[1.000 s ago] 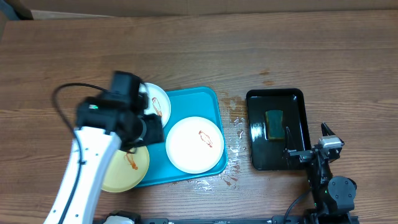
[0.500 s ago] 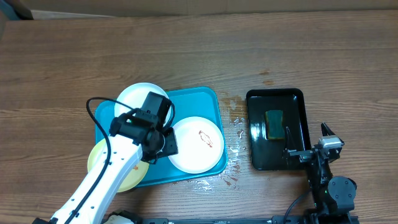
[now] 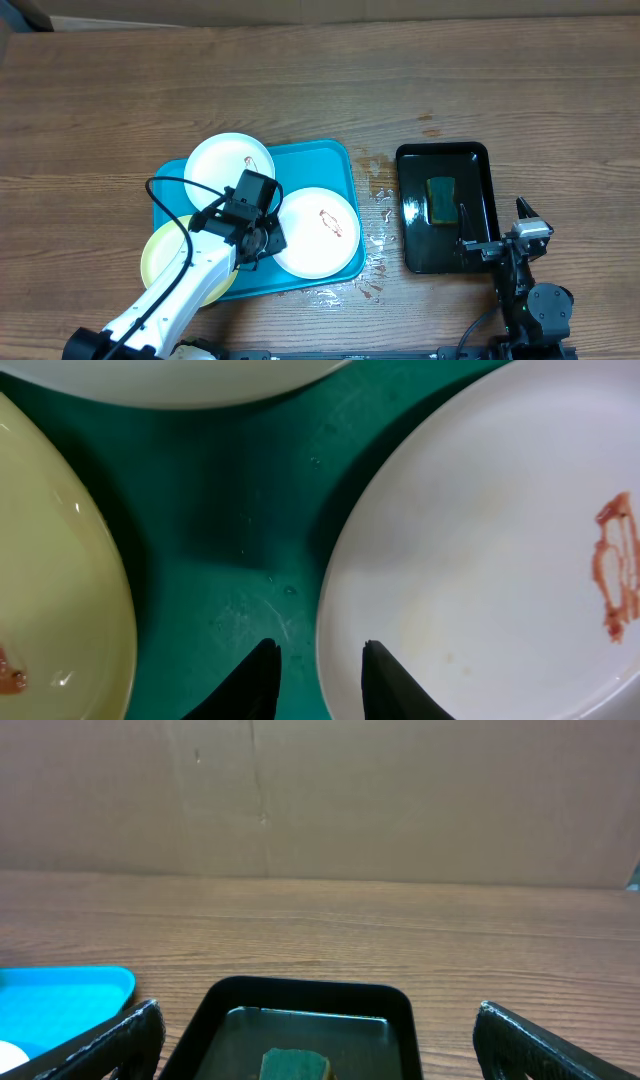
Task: Clean dirty plates on tray and stack at the side
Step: 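Move the left gripper over the teal tray and grip the right white plate's rim, then reach the right gripper into the black tray toward the green sponge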
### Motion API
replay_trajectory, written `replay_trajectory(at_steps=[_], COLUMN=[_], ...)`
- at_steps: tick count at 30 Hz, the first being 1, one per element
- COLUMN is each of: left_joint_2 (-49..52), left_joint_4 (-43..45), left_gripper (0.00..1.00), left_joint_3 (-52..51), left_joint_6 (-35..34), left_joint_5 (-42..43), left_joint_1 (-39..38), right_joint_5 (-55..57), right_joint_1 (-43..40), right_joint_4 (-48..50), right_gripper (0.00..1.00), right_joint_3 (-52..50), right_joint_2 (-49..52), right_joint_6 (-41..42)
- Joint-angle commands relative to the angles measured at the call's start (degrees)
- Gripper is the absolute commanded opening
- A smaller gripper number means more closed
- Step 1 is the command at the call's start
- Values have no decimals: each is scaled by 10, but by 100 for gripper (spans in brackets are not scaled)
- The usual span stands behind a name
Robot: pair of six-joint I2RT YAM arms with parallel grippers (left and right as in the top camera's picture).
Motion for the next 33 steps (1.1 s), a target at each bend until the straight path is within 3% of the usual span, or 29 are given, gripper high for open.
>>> replay_trajectory(at_steps=[1,7,8,12,20,26,33], left_joint_2=[22,59,72,94,96,96,96], left_joint_4=[15,37,40,49,64,64,62], left_gripper=[29,28,21,20,19,11,7], left_joint_3=[-17,-18,-18,-18,-17,-17,-17], left_joint_6=[-11,-11,-12,-11,-12,-11,-2], left_joint_5=[-8,-7,-6,10,27,41,42], left_joint_1=[-4,-5,-5,-5,-5,-5,-5], right_joint_5=[3,3,3,3,3,5,-29], right_joint_1=[-4,-4,-4,-4,-4,-4,-4], right_joint_4=[3,3,3,3,3,15,-57], right_gripper=[100,100,100,100,100,100,100], right_joint_3=[-3,-3,-3,-3,-3,-3,123], right_joint_2=[-3,-3,-3,-3,-3,-3,18], right_joint_6=[-3,-3,-3,-3,-3,8,64])
